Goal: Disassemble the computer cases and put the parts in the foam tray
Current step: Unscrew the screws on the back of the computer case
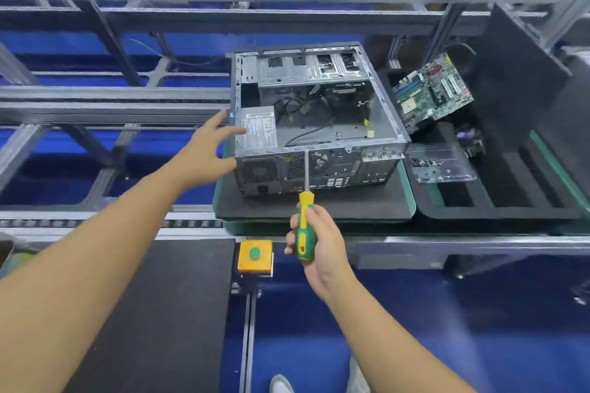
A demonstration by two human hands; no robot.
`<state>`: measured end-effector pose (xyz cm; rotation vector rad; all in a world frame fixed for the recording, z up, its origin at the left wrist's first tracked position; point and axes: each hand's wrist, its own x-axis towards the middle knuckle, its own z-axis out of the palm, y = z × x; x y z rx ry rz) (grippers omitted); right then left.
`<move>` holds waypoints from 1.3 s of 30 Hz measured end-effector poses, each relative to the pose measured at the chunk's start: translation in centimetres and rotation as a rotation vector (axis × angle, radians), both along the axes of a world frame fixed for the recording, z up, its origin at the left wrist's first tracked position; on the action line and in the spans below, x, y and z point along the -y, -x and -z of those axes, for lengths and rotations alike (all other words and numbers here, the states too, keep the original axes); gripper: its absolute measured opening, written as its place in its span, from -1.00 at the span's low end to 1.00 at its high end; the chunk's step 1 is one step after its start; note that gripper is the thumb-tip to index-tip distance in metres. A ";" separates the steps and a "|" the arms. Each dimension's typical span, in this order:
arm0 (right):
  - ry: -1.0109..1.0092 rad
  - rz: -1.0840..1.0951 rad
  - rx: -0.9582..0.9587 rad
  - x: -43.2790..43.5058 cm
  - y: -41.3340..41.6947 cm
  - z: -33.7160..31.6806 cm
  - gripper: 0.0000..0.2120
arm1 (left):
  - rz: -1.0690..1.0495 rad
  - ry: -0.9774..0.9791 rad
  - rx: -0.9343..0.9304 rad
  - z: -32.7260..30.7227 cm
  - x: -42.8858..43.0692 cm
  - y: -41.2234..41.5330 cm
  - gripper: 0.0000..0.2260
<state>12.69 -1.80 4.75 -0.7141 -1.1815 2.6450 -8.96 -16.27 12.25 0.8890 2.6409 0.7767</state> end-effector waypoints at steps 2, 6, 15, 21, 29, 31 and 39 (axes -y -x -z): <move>-0.055 -0.040 0.108 2.5 0.4 1.0 -0.94 | 0.064 0.020 0.058 1.7 1.9 -0.1 -0.31; -0.234 -0.208 0.386 6.4 1.2 3.1 -0.93 | 0.026 -0.129 0.165 4.5 1.9 -0.2 -0.08; -0.319 -0.157 0.510 8.5 4.9 5.3 -0.81 | -0.039 -0.063 -0.028 7.1 0.6 0.3 -0.29; -0.327 -0.130 0.511 8.6 6.1 5.6 -0.79 | -0.029 -0.040 -0.071 7.1 0.6 0.4 -0.32; -0.310 -0.119 0.535 9.1 6.0 6.1 -0.78 | -0.041 -0.039 -0.067 7.3 0.3 0.4 -0.34; -0.310 -0.115 0.529 8.9 6.1 6.2 -0.78 | -0.035 -0.044 -0.060 7.3 0.4 0.5 -0.35; -0.215 -0.100 0.521 8.1 6.3 6.5 -0.79 | -0.029 -0.050 -0.071 7.4 0.3 0.5 -0.35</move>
